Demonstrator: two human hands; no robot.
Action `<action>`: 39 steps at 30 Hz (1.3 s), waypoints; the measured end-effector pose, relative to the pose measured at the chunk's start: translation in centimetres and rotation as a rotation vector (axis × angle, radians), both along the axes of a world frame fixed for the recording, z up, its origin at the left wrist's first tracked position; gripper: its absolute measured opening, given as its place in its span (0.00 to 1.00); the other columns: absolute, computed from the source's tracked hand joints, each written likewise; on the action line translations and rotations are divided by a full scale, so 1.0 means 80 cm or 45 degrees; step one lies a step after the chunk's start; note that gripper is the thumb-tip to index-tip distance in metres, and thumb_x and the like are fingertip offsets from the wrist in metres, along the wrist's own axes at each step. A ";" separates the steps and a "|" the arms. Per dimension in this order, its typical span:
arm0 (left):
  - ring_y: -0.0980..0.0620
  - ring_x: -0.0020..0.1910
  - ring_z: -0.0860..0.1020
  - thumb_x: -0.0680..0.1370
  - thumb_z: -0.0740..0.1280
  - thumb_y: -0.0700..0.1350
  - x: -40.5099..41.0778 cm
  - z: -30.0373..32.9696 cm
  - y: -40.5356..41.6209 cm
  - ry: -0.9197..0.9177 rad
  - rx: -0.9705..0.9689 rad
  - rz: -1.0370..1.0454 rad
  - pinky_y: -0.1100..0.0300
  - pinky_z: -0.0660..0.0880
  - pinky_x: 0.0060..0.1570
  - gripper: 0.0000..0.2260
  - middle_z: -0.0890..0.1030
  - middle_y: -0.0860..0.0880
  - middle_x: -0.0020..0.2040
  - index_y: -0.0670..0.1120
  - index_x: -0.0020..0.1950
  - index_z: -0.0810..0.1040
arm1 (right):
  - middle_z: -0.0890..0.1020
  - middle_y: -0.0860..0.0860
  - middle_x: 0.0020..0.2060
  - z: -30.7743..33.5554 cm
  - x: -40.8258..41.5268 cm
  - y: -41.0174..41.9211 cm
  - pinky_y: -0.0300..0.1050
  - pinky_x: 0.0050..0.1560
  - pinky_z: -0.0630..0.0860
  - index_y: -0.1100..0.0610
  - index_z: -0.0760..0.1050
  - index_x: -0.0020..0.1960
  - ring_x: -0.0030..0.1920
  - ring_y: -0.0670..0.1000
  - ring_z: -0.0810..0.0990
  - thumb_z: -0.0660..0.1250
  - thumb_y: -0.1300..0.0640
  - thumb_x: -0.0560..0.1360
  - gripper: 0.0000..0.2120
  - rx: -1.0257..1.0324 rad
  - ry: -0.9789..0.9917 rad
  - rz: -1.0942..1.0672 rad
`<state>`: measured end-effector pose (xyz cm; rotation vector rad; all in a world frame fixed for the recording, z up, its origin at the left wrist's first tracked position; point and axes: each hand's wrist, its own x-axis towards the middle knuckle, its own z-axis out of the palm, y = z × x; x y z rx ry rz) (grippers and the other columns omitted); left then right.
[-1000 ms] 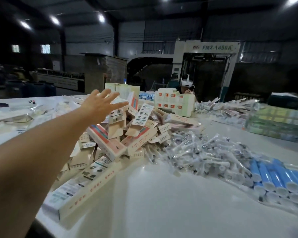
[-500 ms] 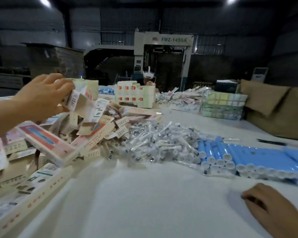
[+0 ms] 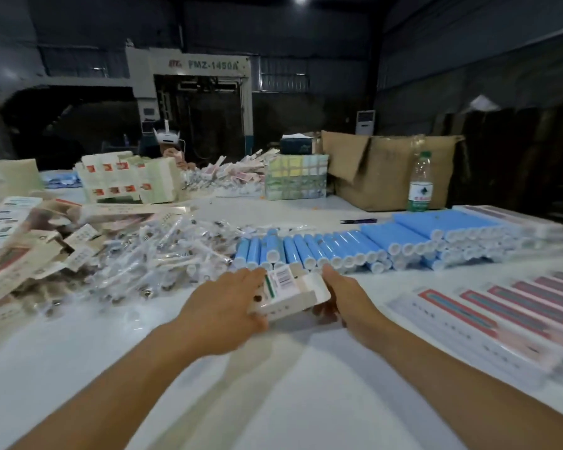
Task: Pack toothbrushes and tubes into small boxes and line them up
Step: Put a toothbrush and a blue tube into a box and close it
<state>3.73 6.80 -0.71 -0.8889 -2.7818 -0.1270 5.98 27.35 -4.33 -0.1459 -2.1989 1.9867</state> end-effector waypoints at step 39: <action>0.42 0.61 0.64 0.80 0.55 0.58 0.006 -0.051 0.048 0.064 -0.062 0.056 0.47 0.60 0.55 0.23 0.68 0.44 0.64 0.44 0.69 0.61 | 0.73 0.54 0.36 0.078 -0.244 -0.054 0.39 0.27 0.64 0.59 0.67 0.38 0.32 0.49 0.69 0.61 0.61 0.74 0.06 1.579 -0.263 -0.161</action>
